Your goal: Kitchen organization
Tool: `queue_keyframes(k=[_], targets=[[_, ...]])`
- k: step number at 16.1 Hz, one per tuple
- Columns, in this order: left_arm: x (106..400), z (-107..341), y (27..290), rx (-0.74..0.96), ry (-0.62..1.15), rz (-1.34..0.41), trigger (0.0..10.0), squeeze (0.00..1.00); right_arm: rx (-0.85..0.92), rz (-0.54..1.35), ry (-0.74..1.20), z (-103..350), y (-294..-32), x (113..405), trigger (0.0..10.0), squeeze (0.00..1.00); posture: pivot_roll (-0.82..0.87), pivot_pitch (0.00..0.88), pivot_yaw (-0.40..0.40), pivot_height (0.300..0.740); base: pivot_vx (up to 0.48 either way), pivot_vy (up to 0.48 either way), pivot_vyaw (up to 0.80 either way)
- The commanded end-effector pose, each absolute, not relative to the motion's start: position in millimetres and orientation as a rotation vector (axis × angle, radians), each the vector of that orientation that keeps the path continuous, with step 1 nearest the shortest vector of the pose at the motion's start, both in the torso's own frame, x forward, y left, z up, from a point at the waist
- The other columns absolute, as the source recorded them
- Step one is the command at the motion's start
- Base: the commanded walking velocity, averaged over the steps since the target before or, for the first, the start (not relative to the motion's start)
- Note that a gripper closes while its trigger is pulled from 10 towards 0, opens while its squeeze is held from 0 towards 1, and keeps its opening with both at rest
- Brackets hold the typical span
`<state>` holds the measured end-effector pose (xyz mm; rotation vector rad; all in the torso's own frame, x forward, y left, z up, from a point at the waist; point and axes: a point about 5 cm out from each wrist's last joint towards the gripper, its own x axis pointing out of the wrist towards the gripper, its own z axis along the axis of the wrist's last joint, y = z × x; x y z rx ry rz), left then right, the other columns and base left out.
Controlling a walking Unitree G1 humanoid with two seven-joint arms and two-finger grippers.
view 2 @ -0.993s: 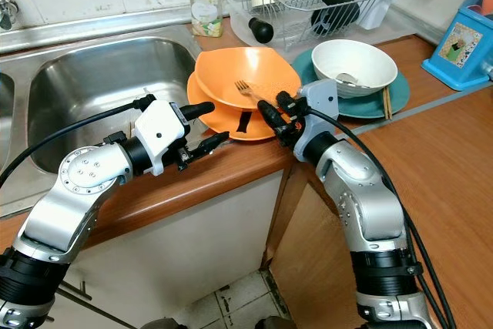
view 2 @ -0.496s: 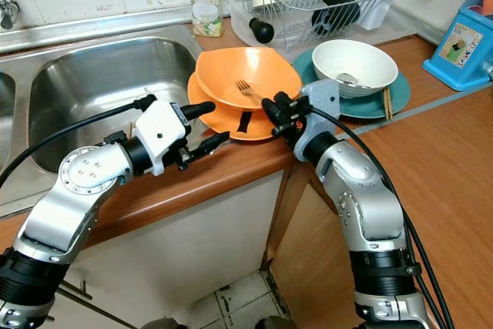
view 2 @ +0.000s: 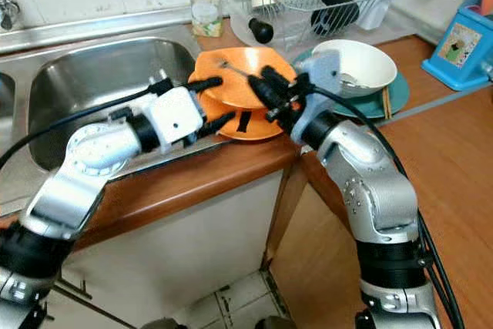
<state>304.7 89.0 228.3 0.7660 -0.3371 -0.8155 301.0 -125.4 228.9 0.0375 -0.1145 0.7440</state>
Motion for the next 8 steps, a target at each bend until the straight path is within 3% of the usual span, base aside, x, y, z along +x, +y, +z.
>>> queue_keyframes(k=[1, 2, 3, 4, 5, 7, 8], targets=[[309.0, 228.6, 88.9, 0.816, -0.341, -0.801, 10.0, 0.00, 0.030, 0.816, -0.128, 235.7, -116.6, 295.5, 0.0, 0.00, -0.04, 0.009, -0.004, 0.740, 0.000, 0.000, 0.00], [314.0, 231.2, 90.2, 0.851, -0.351, -0.772, 9.2, 0.00, 0.032, 0.850, -0.128, 237.3, -112.0, 292.2, 0.0, 0.00, -0.04, 0.008, -0.002, 0.740, 0.000, 0.000, 0.00], [315.9, 232.5, 90.7, 0.855, -0.355, -0.760, 7.3, 0.00, 0.031, 0.861, -0.127, 237.9, -110.7, 291.0, 0.0, 0.00, -0.04, 0.008, -0.002, 0.740, 0.000, 0.000, 0.00], [319.1, 235.0, 91.9, 0.864, -0.363, -0.744, 4.2, 0.00, 0.028, 0.877, -0.124, 238.5, -108.7, 289.2, 0.0, 0.00, -0.04, 0.007, 0.002, 0.740, 0.000, 0.000, 0.00], [321.1, 235.1, 92.5, 0.879, -0.360, -0.740, 3.6, 0.00, 0.028, 0.883, -0.121, 238.8, -107.9, 288.4, 0.0, 0.00, -0.04, 0.006, 0.003, 0.740, 0.000, 0.000, 0.00], [324.1, 228.0, 95.4, 0.924, -0.330, -0.748, 0.4, 0.00, 0.044, 0.892, -0.120, 240.6, -107.2, 286.8, 0.0, 0.00, -0.04, 0.007, 0.005, 0.740, 0.000, 0.000, 0.00], [324.9, 226.2, 96.4, 0.928, -0.320, -0.745, 0.0, 0.00, 0.043, 0.894, -0.119, 240.7, -107.1, 286.4, 0.0, 0.00, -0.04, 0.008, 0.006, 0.740, 0.000, 0.000, 0.00]])
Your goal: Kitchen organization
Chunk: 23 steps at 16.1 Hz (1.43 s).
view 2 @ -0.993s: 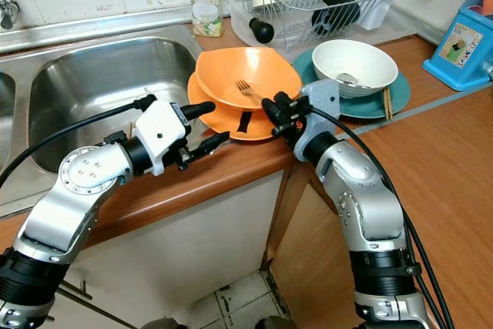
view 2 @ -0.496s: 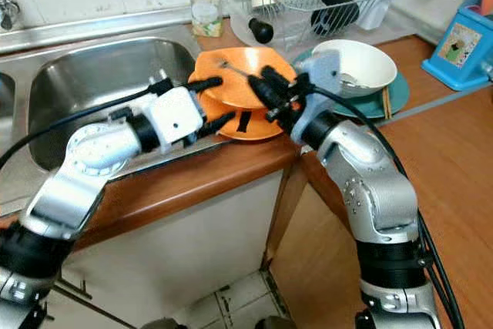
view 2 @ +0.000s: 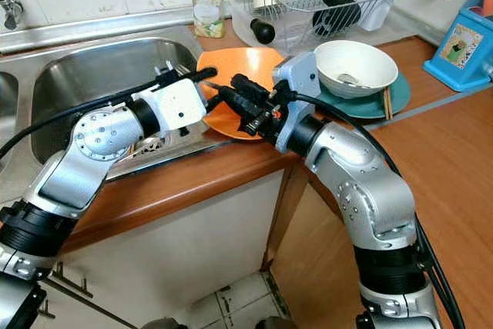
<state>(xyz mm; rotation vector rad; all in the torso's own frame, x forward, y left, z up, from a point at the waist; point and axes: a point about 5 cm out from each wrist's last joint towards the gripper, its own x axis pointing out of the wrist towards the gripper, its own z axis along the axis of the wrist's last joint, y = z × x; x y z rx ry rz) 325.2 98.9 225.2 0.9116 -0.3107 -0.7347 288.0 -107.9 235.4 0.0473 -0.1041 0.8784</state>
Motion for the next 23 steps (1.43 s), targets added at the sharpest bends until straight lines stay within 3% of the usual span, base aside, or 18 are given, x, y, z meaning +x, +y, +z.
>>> queue_keyframes(k=[1, 8, 9, 10, 11, 12, 13, 14, 15, 16, 17, 18, 21, 22, 23], targets=[[326.7, 222.2, 99.1, 0.954, -0.303, -0.735, 0.0, 0.00, 0.043, 0.899, -0.115, 240.8, -107.1, 285.2, 0.0, 0.00, -0.04, 0.009, 0.005, 0.740, 0.000, 0.000, 0.00], [333.3, 225.4, 109.2, 0.983, -0.301, -0.669, 0.0, 0.00, 0.053, 0.897, -0.102, 241.3, -108.9, 283.6, 0.0, 0.00, -0.04, 0.016, 0.005, 0.740, 0.000, 0.000, 0.00], [333.2, 225.9, 109.0, 0.987, -0.306, -0.671, 0.0, 0.00, 0.053, 0.896, -0.100, 241.2, -108.9, 283.6, 1.8, 0.00, -0.04, 0.016, 0.005, 0.740, 0.000, 0.000, 0.00], [332.9, 227.1, 108.5, 0.995, -0.316, -0.674, 0.0, 0.00, 0.051, 0.888, -0.095, 241.1, -108.9, 283.9, 9.4, 0.00, -0.05, 0.018, 0.005, 0.740, 0.000, 0.000, 0.00], [332.7, 227.7, 108.1, 1.000, -0.321, -0.679, 0.0, 0.00, 0.049, 0.883, -0.091, 240.8, -108.9, 284.2, 10.0, 0.00, -0.05, 0.018, 0.005, 0.740, 0.000, 0.000, 0.00], [332.5, 227.8, 108.4, 1.004, -0.322, -0.681, 0.0, 0.00, 0.049, 0.880, -0.088, 240.6, -109.0, 284.4, 10.0, 0.00, -0.05, 0.019, 0.004, 0.740, 0.000, 0.000, 0.00], [332.4, 227.7, 109.4, 1.007, -0.321, -0.682, 0.0, 0.00, 0.057, 0.884, -0.083, 240.3, -108.8, 284.3, 10.0, 0.58, -0.05, 0.019, 0.004, 0.740, 0.000, 0.000, 0.00], [332.3, 227.6, 110.1, 1.010, -0.320, -0.683, 0.0, 0.00, 0.065, 0.887, -0.079, 240.3, -108.5, 284.4, 10.0, 0.58, -0.05, 0.020, 0.004, 0.740, 0.000, 0.000, 0.00], [332.7, 227.2, 112.2, 1.015, -0.314, -0.679, 0.0, 0.00, 0.089, 0.905, -0.068, 240.0, -107.5, 284.0, 10.0, 1.00, -0.05, 0.020, 0.003, 0.740, 0.000, 0.000, 0.00], [333.6, 226.5, 114.8, 1.018, -0.303, -0.672, 0.0, 0.00, 0.076, 0.903, -0.067, 239.6, -107.3, 283.9, 10.0, 1.00, -0.05, 0.020, 0.003, 0.740, 0.000, 0.000, 0.00], [338.1, 224.0, 125.3, 1.030, -0.257, -0.639, 0.0, 0.00, 0.035, 0.875, -0.060, 237.2, -108.8, 285.4, 10.0, 0.37, -0.05, 0.018, 0.003, 0.740, 0.000, 0.000, 0.00], [342.6, 220.4, 137.1, 1.049, -0.202, -0.609, 0.0, 0.00, 0.011, 0.861, -0.049, 234.6, -109.9, 286.0, 10.0, 0.00, -0.05, 0.017, 0.005, 0.740, 0.000, 0.000, 0.00], [352.6, 211.8, 166.4, 1.093, -0.073, -0.557, 0.0, 0.00, -0.024, 0.887, -0.012, 230.0, -109.3, 282.2, 10.0, 0.00, -0.05, 0.014, 0.007, 0.740, 0.000, 0.000, 0.00], [361.5, 203.0, 191.3, 1.120, 0.054, -0.511, 1.9, 0.00, -0.036, 0.923, 0.021, 226.9, -107.7, 277.3, 10.0, 0.00, -0.05, 0.010, 0.006, 0.740, 0.000, 0.000, 0.00], [364.5, 196.0, 199.1, 1.100, 0.114, -0.514, 5.7, 0.00, -0.032, 0.935, 0.030, 225.9, -106.7, 275.4, 10.0, 0.00, -0.05, 0.009, 0.006, 0.740, 0.000, 0.000, 0.00]])
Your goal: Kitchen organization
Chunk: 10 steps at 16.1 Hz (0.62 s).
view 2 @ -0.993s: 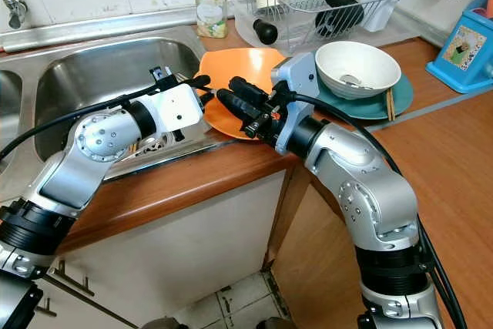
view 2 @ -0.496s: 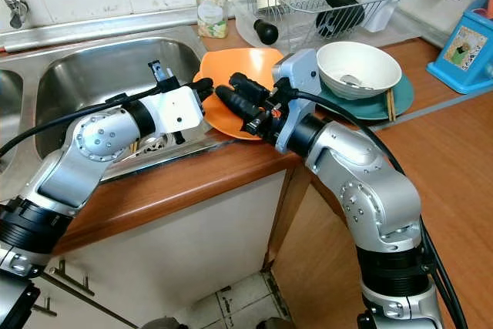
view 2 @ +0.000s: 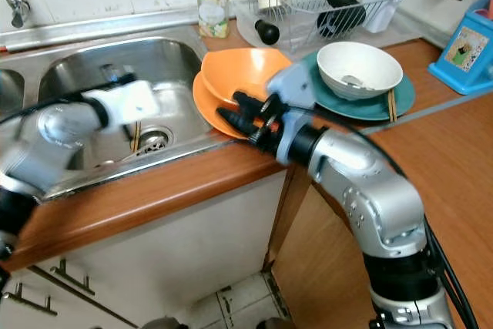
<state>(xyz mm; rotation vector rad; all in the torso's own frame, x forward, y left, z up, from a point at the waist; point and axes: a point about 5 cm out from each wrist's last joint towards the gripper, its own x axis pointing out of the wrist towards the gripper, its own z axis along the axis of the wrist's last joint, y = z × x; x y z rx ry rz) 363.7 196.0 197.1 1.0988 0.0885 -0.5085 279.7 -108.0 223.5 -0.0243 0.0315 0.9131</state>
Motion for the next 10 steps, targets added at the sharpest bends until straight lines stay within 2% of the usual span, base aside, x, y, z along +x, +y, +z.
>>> queue_keyframes(k=[1, 5, 6, 7, 8, 10], targets=[[367.0, 185.9, 206.2, 1.085, 0.187, -0.519, 10.0, 0.00, -0.043, 0.940, 0.033, 224.5, -104.8, 274.0, 10.0, 0.00, -0.06, 0.005, 0.006, 0.740, 0.000, 0.000, 0.00], [371.3, 165.6, 216.4, 1.124, 0.329, -0.543, 10.0, 0.00, -0.142, 1.039, 0.096, 215.1, -96.3, 262.1, 10.0, 0.00, -0.06, 0.002, 0.008, 0.740, 0.000, 0.000, 0.00], [371.4, 164.2, 216.9, 1.072, 0.351, -0.547, 10.0, 0.00, -0.165, 1.032, 0.081, 214.5, -96.1, 262.0, 10.0, 0.00, -0.06, 0.000, 0.011, 0.740, 0.000, 0.000, 0.00], [370.5, 160.6, 216.9, 1.045, 0.378, -0.572, 10.0, 0.78, -0.163, 1.002, 0.072, 214.1, -97.3, 264.4, 10.0, 0.00, -0.06, 0.000, 0.010, 0.740, 0.000, 0.000, 0.00], [369.3, 156.1, 216.9, 1.027, 0.401, -0.597, 10.0, 1.00, -0.161, 0.969, 0.066, 214.3, -98.9, 267.9, 10.0, 0.00, -0.06, 0.000, 0.010, 0.740, 0.000, 0.000, 0.00], [367.2, 151.2, 217.4, 1.040, 0.413, -0.612, 10.0, 1.00, -0.156, 0.933, 0.050, 216.4, -100.9, 272.1, 10.0, 0.00, -0.06, 0.000, 0.007, 0.740, 0.000, 0.000, 0.00]])
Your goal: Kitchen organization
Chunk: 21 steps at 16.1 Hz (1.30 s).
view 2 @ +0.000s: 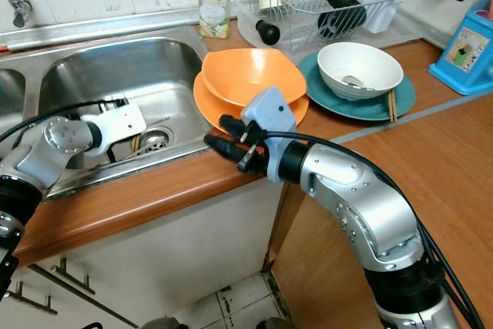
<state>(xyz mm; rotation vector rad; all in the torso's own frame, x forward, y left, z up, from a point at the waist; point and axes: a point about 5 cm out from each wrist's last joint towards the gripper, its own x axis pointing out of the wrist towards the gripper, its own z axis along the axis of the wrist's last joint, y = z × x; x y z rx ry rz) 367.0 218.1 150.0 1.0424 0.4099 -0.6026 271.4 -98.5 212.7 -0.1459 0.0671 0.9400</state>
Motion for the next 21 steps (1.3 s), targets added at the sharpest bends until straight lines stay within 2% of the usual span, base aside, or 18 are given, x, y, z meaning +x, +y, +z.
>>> queue_keyframes(k=[1, 3, 5, 6, 7, 8, 10, 12, 13, 14, 15, 20, 21], targets=[[366.9, 149.3, 218.3, 1.055, 0.406, -0.608, 10.0, 1.00, -0.133, 0.868, 0.026, 221.1, -104.9, 280.0, 10.0, 0.00, -0.06, 0.000, 0.005, 0.740, 0.000, 0.000, 0.00], [367.3, 150.5, 218.7, 1.040, 0.394, -0.597, 10.0, 1.00, -0.120, 0.825, 0.016, 224.0, -107.8, 285.5, 10.0, 0.00, -0.06, 0.001, 0.005, 0.740, 0.000, 0.000, 0.00], [368.4, 158.0, 217.2, 1.023, 0.335, -0.580, 10.0, 1.00, -0.051, 0.672, -0.002, 232.6, -119.5, 302.1, 10.0, 0.00, -0.06, 0.004, 0.004, 0.740, 0.000, 0.000, 0.00], [368.6, 159.6, 216.9, 1.026, 0.319, -0.573, 10.0, 1.00, -0.034, 0.631, 0.000, 233.6, -123.2, 305.9, 10.0, 0.22, -0.06, 0.005, 0.004, 0.740, 0.000, 0.000, 0.00], [368.8, 163.6, 215.6, 1.012, 0.278, -0.559, 10.0, 0.04, -0.009, 0.546, 0.001, 236.0, -133.7, 314.3, 10.0, 1.00, -0.06, 0.006, 0.001, 0.740, 0.000, 0.000, 0.00], [368.7, 167.1, 214.5, 0.962, 0.248, -0.542, 10.0, 0.00, 0.070, 0.519, -0.009, 239.7, -140.2, 318.4, 10.0, 1.00, -0.06, 0.008, 0.000, 0.740, 0.000, 0.000, 0.00], [367.3, 169.1, 213.7, 0.922, 0.225, -0.540, 10.0, 0.00, 0.075, 0.456, 0.014, 239.8, -146.8, 322.3, 10.0, 1.00, -0.06, 0.010, -0.002, 0.740, 0.000, 0.000, 0.00], [362.1, 182.1, 206.2, 0.724, 0.128, -0.545, 10.0, 0.00, 0.056, 0.282, 0.061, 240.3, -159.9, 334.0, 10.0, 1.00, -0.06, 0.016, -0.008, 0.740, 0.000, 0.000, 0.00], [357.1, 189.8, 200.5, 0.659, 0.077, -0.571, 10.0, 0.00, 0.113, 0.280, 0.139, 236.2, -161.3, 336.0, 10.0, 0.76, -0.06, 0.017, -0.011, 0.740, 0.000, 0.000, 0.00], [354.1, 193.2, 197.4, 0.635, 0.054, -0.589, 10.0, 0.00, 0.153, 0.278, 0.170, 234.5, -162.1, 336.8, 10.0, 0.32, -0.06, 0.018, -0.012, 0.740, 0.000, 0.000, 0.00], [347.0, 199.4, 191.1, 0.592, 0.012, -0.627, 10.0, 0.00, 0.208, 0.245, 0.222, 231.0, -166.0, 339.3, 10.0, 0.00, -0.06, 0.019, -0.016, 0.740, 0.000, 0.000, 0.00], [316.4, 217.5, 172.1, 0.391, -0.091, -0.761, 10.0, 0.00, 0.349, 0.187, 0.371, 220.6, -173.2, 345.9, 10.0, 0.00, -0.06, 0.025, -0.022, 0.740, 0.000, 0.000, 0.00], [306.5, 219.7, 168.2, 0.322, -0.092, -0.790, 10.0, 1.00, 0.390, 0.198, 0.391, 219.2, -170.1, 348.6, 10.0, 0.00, -0.05, 0.027, -0.024, 0.740, 0.000, 0.000, 0.00]])
